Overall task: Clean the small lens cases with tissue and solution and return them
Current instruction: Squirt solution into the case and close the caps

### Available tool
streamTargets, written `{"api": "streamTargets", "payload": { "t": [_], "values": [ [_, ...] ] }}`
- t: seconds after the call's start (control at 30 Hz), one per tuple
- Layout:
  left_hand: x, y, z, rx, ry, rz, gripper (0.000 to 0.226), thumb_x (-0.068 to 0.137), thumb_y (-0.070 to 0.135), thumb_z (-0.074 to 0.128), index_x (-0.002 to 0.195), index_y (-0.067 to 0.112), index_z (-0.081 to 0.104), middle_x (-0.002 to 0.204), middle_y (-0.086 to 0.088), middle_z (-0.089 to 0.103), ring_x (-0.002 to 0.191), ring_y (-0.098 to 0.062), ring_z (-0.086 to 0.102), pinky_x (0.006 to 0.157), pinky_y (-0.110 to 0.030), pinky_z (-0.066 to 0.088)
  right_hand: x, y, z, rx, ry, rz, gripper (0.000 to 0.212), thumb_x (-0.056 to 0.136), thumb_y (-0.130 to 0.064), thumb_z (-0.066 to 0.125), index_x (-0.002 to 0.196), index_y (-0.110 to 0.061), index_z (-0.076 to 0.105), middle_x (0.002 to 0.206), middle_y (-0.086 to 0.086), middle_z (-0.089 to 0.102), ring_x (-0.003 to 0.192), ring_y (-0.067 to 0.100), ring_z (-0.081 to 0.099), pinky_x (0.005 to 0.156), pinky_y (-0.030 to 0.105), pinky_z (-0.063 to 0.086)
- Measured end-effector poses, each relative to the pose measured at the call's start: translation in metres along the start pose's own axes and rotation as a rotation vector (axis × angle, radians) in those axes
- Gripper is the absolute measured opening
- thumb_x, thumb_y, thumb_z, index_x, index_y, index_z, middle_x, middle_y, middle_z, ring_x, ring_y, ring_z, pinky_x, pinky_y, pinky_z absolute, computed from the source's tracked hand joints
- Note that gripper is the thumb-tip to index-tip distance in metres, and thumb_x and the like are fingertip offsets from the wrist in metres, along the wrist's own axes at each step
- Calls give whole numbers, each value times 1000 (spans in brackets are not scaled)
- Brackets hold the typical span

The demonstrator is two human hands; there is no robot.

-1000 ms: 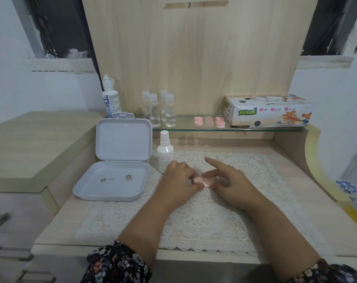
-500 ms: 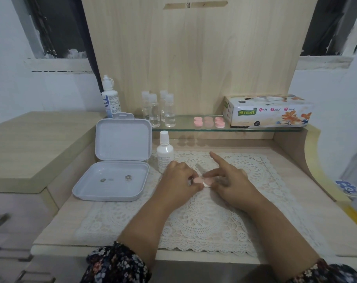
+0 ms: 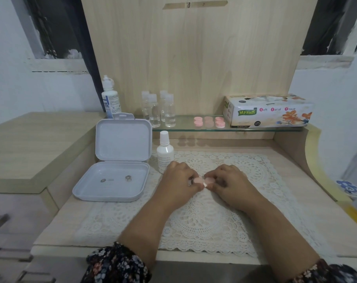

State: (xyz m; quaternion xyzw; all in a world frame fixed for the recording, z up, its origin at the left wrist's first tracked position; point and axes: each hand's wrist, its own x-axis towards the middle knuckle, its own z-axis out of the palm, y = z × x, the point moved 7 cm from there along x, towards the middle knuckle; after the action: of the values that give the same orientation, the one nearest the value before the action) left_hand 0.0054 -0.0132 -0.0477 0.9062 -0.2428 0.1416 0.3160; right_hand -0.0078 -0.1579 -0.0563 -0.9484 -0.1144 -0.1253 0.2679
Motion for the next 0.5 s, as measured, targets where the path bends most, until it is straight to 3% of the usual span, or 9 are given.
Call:
{"api": "streamTargets", "payload": {
  "t": [0.5],
  "values": [
    [2,1,2,13,-25,1,23,83,36,68,101,22,70,94,8,54,101,-12,36,92,-27,33,0,0,-1,-3,21,53,18,89,-41,63,106,-34,67,105,-15,57,105,8,43,97,32,33]
  ]
}}
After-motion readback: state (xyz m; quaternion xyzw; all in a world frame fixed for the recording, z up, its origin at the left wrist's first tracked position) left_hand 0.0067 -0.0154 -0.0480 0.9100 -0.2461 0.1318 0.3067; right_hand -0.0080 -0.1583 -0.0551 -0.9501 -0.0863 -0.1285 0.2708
